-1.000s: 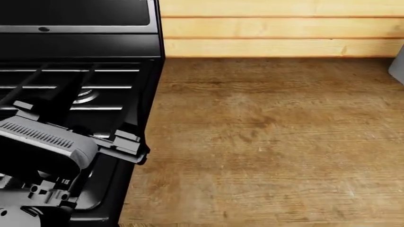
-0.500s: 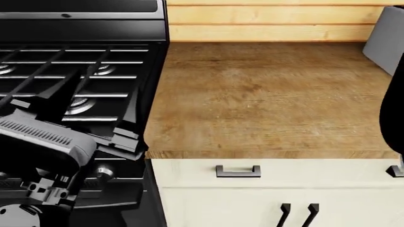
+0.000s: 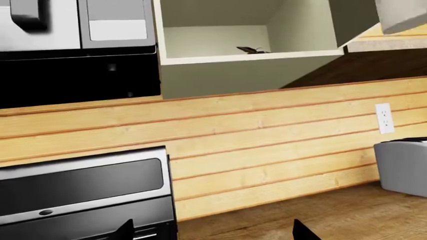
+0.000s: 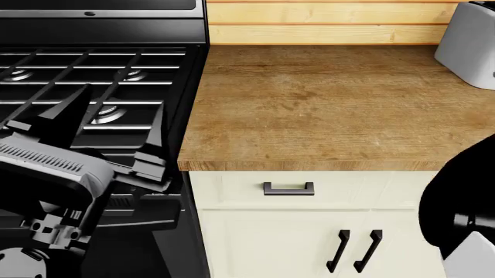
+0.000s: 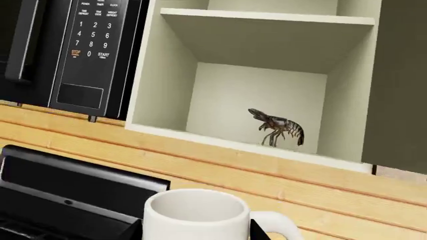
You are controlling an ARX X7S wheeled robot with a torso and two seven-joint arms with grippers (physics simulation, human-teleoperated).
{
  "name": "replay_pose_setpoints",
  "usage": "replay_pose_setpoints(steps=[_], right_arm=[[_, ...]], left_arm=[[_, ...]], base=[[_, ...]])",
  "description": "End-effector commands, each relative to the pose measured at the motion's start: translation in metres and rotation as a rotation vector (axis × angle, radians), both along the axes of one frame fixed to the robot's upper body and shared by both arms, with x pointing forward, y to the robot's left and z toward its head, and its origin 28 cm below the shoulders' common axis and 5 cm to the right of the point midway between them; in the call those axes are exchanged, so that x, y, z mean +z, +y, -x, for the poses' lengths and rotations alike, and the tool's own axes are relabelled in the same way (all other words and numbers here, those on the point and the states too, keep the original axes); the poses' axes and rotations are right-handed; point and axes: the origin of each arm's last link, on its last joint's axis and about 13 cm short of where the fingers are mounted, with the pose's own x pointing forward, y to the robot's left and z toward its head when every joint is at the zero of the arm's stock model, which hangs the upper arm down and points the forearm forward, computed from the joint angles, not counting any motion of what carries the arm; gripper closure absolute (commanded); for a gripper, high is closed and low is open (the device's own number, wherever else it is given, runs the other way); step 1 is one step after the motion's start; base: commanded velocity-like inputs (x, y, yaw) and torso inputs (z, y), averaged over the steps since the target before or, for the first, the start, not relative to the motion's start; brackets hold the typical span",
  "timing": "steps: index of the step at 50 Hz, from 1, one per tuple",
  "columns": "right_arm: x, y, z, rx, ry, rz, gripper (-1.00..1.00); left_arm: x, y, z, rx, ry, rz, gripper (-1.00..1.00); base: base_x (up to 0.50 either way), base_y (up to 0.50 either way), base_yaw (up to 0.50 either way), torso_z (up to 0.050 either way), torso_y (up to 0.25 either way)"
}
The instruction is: Pick the mug from the cabinet, place it under the coffee machine dispenser, and press the start button.
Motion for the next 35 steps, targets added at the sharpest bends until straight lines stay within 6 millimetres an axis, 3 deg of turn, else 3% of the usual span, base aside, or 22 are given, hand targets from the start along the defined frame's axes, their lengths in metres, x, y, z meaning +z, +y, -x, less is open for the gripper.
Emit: replay_pose_setpoints(steps=[1,16,35], right_arm=[[-0.054,-0.006,0.017,0.019,0.029,0.022,1.00],[-0.099,-0.016,0.037,0.038,0.069,0.034,1.00],[-0.136,-0.037,0.050,0.012,0.110,0.083,1.00]], left_arm=[[0.002,0.001,0.000,0.009,-0.005,-0.001,-1.00],[0.003,-0.001,0.002,0.005,-0.009,-0.008,-1.00],[0.004,-0.002,0.004,0.005,-0.012,-0.010,-1.00]], base=[[0.00,0.00,0.00,0.000,0.000],[0.00,0.00,0.00,0.000,0.000],[0.00,0.00,0.00,0.000,0.000]])
